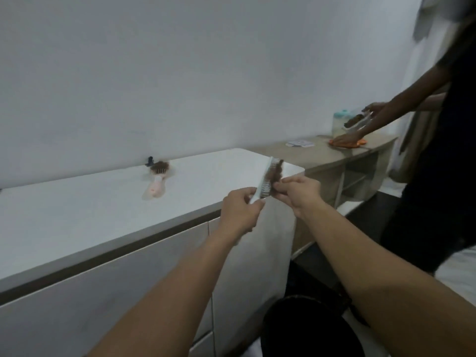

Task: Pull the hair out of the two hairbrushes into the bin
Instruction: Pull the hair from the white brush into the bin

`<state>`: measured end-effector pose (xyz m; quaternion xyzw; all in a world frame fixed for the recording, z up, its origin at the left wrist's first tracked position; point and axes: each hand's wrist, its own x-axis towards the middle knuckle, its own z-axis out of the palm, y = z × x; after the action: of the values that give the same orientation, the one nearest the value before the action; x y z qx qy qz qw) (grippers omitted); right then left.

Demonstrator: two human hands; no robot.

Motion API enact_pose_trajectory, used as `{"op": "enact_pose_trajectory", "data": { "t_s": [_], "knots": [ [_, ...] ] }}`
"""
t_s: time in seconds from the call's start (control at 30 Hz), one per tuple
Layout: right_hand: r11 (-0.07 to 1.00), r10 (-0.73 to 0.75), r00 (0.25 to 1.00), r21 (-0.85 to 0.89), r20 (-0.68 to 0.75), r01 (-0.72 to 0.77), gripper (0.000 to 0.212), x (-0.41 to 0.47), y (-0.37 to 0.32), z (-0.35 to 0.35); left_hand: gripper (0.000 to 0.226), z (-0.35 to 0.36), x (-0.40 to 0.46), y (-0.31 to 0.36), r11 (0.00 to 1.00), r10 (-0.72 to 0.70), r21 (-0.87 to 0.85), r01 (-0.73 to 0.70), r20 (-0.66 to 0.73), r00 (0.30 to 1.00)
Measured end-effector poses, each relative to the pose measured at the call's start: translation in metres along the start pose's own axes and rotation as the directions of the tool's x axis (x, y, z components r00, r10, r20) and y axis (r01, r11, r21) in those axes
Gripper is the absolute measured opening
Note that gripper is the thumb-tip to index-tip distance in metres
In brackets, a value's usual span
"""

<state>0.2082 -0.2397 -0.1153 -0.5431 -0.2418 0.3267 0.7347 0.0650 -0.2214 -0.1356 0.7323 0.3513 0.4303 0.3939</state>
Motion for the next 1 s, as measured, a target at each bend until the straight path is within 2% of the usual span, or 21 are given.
{"op": "enact_pose_trajectory", "data": {
  "t_s": [0.13, 0.27, 0.43, 0.57, 0.8, 0.87, 1.0],
  "knots": [
    [0.998, -0.031, 0.997, -0.06, -0.074, 0.027, 0.029, -0.023, 0.015, -0.029, 0.022, 0.027, -0.029, -0.011, 0.998, -0.057, -0.033, 0.059, 0.067, 0.996],
    [0.99, -0.012, 0.998, -0.142, -0.067, 0.003, 0.019, -0.045, 0.032, -0.054, 0.018, 0.049, -0.048, -0.031, 0.99, -0.134, -0.029, 0.137, 0.086, 0.987],
    [0.973, -0.028, 0.999, -0.229, -0.033, 0.02, 0.034, -0.057, 0.065, -0.089, 0.013, 0.076, -0.069, -0.057, 0.974, -0.221, -0.02, 0.226, 0.15, 0.964],
    [0.969, 0.039, 0.997, -0.241, -0.069, -0.055, 0.034, -0.047, 0.097, -0.115, 0.015, 0.095, -0.085, -0.077, 0.957, -0.279, -0.029, 0.29, 0.197, 0.94],
    [0.966, 0.228, 0.974, -0.12, -0.009, -0.227, 0.027, -0.049, 0.141, -0.146, 0.014, 0.12, -0.114, -0.109, 0.914, -0.379, -0.045, 0.402, 0.255, 0.89],
    [0.944, 0.279, 0.96, -0.187, 0.008, -0.272, 0.028, -0.05, 0.152, -0.156, 0.015, 0.128, -0.123, -0.122, 0.891, -0.425, -0.042, 0.452, 0.27, 0.864],
    [0.84, 0.295, 0.955, -0.48, 0.014, -0.253, 0.028, -0.043, 0.175, -0.183, 0.015, 0.145, -0.134, -0.149, 0.85, -0.493, -0.031, 0.525, 0.301, 0.816]
  ]
}}
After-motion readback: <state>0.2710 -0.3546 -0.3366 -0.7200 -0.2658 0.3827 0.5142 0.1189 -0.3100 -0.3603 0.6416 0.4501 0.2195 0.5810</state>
